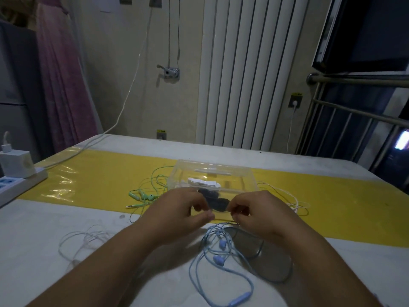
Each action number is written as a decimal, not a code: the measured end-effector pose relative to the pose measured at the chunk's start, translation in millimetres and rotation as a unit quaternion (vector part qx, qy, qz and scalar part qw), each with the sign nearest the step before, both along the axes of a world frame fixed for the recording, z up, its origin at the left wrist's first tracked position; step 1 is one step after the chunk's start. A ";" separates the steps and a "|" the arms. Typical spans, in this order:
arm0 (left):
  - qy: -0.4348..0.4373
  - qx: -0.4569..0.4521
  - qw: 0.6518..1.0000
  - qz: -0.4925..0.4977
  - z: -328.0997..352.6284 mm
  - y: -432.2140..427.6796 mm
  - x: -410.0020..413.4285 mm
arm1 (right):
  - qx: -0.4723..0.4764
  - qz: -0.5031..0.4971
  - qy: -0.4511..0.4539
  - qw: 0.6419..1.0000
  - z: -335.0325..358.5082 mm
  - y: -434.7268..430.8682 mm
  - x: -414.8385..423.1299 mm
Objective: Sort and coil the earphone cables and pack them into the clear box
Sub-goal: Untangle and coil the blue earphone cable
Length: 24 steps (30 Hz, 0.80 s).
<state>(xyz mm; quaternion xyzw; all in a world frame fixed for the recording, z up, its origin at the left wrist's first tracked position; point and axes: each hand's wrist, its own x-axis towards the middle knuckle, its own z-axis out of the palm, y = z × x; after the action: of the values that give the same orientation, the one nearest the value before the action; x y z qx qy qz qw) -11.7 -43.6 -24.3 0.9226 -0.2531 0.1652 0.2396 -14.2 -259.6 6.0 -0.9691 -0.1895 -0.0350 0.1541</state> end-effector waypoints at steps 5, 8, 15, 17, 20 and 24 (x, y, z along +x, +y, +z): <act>0.083 0.032 0.996 0.011 -7.1 -12.8 -3.2 | -0.045 -0.026 0.039 0.998 -1.5 1.6 1.6; 0.087 0.076 0.993 0.014 -7.9 -17.8 -6.7 | -0.096 -0.048 0.036 0.994 -0.7 0.0 3.4; 0.085 0.060 0.994 0.035 -2.2 -6.8 -4.7 | 0.049 -0.045 0.007 0.998 -3.0 -1.3 2.7; 0.081 0.045 0.995 0.041 0.5 -2.6 -3.8 | 0.084 -0.038 0.004 0.996 -5.5 -0.2 2.7; 0.087 0.025 0.995 0.042 1.1 -0.4 -3.2 | 0.088 -0.027 0.002 0.996 -7.7 -0.5 4.1; 0.112 -0.041 0.992 0.051 -0.6 -2.7 -3.6 | 0.162 -0.009 0.006 0.987 -10.5 -0.7 3.8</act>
<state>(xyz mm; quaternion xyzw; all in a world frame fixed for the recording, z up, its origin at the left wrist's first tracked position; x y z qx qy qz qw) -15.4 -46.3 -24.9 0.9365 -0.1705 0.0832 0.2950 -10.3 -260.3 -4.4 -0.9332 -0.1721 -0.0609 0.3096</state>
